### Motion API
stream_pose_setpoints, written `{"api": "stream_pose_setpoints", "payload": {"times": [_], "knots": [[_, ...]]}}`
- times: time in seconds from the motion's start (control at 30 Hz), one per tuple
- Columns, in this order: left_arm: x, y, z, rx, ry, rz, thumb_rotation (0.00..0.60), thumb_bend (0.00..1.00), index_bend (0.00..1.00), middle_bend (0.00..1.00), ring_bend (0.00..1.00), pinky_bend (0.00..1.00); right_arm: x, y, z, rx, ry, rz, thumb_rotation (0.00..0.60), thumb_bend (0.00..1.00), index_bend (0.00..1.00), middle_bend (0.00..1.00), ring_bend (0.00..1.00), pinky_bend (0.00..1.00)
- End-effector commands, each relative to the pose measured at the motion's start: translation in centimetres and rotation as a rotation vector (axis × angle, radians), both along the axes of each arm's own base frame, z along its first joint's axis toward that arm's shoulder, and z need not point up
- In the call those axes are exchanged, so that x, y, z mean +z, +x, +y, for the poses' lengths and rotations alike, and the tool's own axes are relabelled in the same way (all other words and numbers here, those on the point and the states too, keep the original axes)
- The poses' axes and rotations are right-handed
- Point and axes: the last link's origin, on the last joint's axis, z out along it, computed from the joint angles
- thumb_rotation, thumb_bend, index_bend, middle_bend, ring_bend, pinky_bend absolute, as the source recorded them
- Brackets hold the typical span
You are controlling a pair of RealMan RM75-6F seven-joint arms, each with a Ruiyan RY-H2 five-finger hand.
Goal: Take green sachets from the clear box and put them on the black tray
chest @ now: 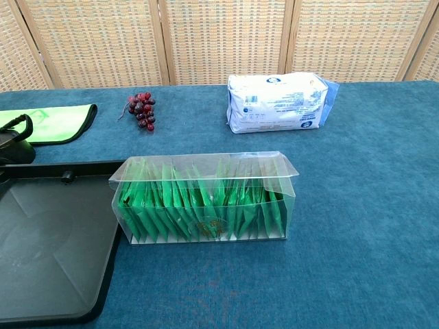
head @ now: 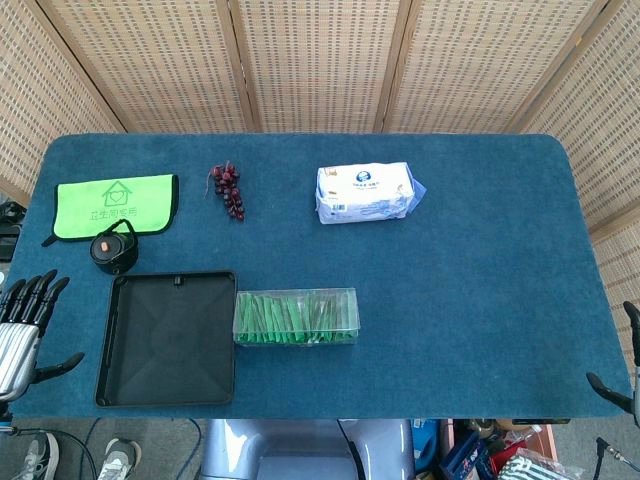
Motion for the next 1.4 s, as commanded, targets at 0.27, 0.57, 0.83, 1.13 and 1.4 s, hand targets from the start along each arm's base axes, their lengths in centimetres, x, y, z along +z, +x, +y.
{"api": "stream_pose_setpoints", "payload": {"times": [0.27, 0.57, 0.83, 1.13, 1.4], "knots": [[-0.5, 0.3, 0.2, -0.029, -0.034, -0.007, 0.6, 0.07, 0.0, 0.0, 0.0, 0.0, 0.2, 0.2, 0.3, 0.006, 0.013, -0.022, 0.6, 0.0, 0.0, 0.0, 0.0, 0.0], [-4.5, 4.7, 4.4, -0.233, -0.211, -0.058, 0.6, 0.07, 0.0, 0.0, 0.0, 0.0, 0.4, 0.2, 0.2, 0.014, 0.019, -0.035, 0.6, 0.0, 0.0, 0.0, 0.0, 0.0], [-9.7, 11.9, 8.9, -0.354, -0.373, -0.036, 0.6, 0.07, 0.0, 0.0, 0.0, 0.0, 0.1, -0.4, -0.3, -0.014, 0.04, -0.027, 0.6, 0.0, 0.0, 0.0, 0.0, 0.0], [-14.8, 17.5, 12.2, -0.395, -0.476, -0.034, 0.6, 0.07, 0.17, 0.0, 0.0, 0.0, 0.2, -1.0, -1.0, -0.046, 0.032, -0.025, 0.6, 0.0, 0.0, 0.0, 0.0, 0.0], [-17.1, 19.3, 12.9, -0.37, -0.549, -0.035, 0.6, 0.07, 0.17, 0.0, 0.0, 0.0, 0.1, -1.6, -1.3, -0.076, 0.046, -0.021, 0.6, 0.0, 0.0, 0.0, 0.0, 0.0]]}}
